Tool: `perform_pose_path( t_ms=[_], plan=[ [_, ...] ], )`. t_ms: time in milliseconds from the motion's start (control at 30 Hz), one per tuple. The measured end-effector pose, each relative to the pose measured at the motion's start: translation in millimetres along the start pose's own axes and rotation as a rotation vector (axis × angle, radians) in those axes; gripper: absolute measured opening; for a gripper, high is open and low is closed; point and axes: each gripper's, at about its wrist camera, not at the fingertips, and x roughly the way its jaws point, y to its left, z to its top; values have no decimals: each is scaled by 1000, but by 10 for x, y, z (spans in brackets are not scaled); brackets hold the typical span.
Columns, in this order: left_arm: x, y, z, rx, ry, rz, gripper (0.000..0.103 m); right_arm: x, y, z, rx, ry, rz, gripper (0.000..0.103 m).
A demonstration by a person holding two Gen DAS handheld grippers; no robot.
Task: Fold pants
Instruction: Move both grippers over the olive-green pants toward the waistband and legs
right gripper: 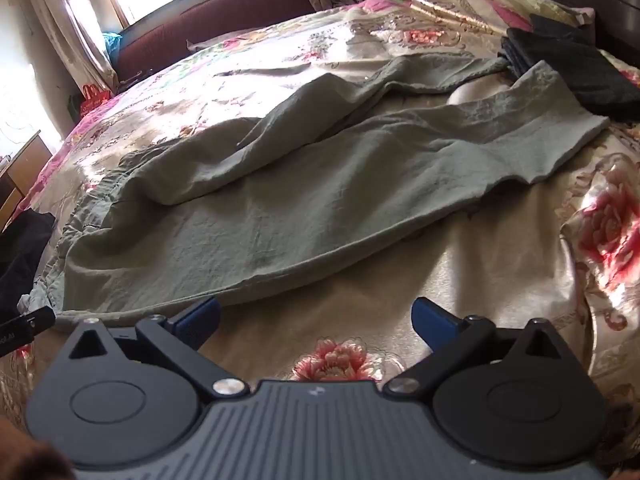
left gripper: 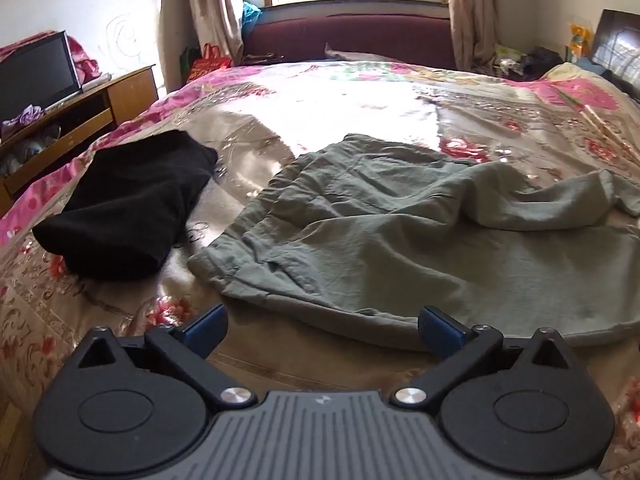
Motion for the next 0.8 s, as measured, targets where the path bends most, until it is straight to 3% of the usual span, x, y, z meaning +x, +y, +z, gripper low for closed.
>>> perform_pose_path(
  t_ms=[233,267,300,433,533,700,800],
  plan=[
    [405,429,28,-104,68,17,101,311,68,131,72,61,75,101],
    [429,470,32,-110,79,13,95,322,73,152,75,67,82,101],
    [414,514,19,-110,84,-3,90,320,62,179,80,71,94,101],
    [195,711,-56,-137,49,-51,89,190,2,207,84,49,147,101],
    [160,755,53,-141,0,-45,90,241,15,225,89,69,141,100],
    [406,732,188,-222,58,-88,89,361,11,236,187,110,186,101],
    [542,640,220,-225,85,-95,76,444,107,265,152,110,184,99]
  ],
)
